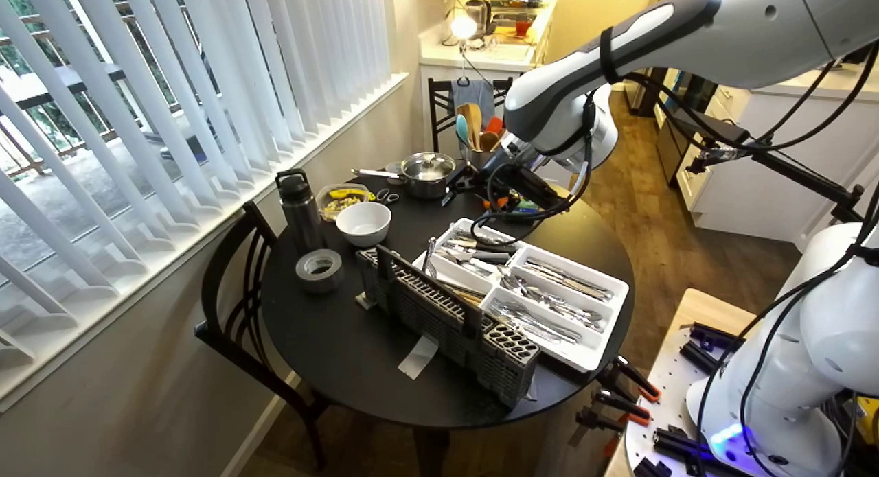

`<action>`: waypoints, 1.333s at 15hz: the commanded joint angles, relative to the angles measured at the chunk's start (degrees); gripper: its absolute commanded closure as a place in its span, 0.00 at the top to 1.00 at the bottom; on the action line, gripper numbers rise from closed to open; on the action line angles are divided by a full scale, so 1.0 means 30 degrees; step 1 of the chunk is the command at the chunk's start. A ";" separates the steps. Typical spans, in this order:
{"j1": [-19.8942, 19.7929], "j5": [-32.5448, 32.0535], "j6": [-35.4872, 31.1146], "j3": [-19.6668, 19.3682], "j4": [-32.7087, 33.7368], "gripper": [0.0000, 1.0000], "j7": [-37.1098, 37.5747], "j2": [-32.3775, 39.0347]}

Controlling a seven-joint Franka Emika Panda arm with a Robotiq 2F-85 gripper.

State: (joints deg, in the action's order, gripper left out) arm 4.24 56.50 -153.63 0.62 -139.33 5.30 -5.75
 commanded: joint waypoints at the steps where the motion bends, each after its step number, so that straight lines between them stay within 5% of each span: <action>1: -0.0203 -0.0056 0.0101 0.0189 0.0016 1.00 0.0183 -0.0015; 5: -0.0217 -0.0056 0.0135 0.0189 0.0016 1.00 0.0253 -0.0013; 9: 0.0291 0.1306 -0.3729 0.1124 -0.0092 1.00 0.4305 0.0259; 12: -0.0087 -0.0900 -0.4751 0.1850 -0.0537 1.00 0.9112 0.0823; 20: -0.0025 -0.5874 -0.0778 0.1805 -0.0022 1.00 2.0331 0.0822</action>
State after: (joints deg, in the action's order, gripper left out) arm 3.98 42.21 -161.65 5.67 -141.08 55.70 -0.60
